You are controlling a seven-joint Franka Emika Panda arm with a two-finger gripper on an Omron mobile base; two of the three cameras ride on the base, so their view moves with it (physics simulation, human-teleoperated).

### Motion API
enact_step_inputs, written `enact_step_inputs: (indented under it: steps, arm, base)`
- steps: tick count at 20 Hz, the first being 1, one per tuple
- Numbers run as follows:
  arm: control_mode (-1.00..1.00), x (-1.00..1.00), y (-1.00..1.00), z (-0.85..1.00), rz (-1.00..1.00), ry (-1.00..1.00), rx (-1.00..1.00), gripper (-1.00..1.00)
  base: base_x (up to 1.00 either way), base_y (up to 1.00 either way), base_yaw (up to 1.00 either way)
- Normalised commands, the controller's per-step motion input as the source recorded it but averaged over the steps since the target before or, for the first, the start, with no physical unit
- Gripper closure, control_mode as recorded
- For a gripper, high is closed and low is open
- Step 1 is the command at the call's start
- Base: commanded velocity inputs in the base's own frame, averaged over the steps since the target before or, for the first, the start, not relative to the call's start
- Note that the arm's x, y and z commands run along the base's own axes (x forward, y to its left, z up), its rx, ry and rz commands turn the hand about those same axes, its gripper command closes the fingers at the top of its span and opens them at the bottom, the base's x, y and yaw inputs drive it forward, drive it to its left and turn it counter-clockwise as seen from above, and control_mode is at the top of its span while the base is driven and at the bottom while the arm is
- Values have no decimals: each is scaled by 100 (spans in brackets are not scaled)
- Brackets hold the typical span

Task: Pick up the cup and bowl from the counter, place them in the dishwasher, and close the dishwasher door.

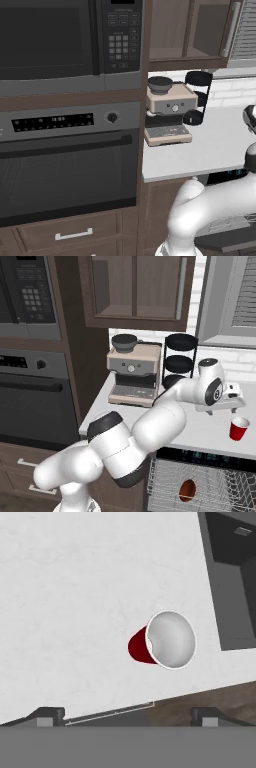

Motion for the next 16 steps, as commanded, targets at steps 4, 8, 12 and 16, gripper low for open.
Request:
enact_step_inputs:
  steps: [4,8,12,16]
  arm:
    - [-100,0,-1,-25,0,-1,-1,-100]
    - [-100,0,-19,-33,0,-1,0,-100]
    - [-100,1,-34,-31,0,0,-1,-100]
    - [-100,16,-12,-14,0,0,0,-100]
  base:
    - [0,0,0]
    - [0,0,0]
    - [0,0,0]
    - [0,0,0]
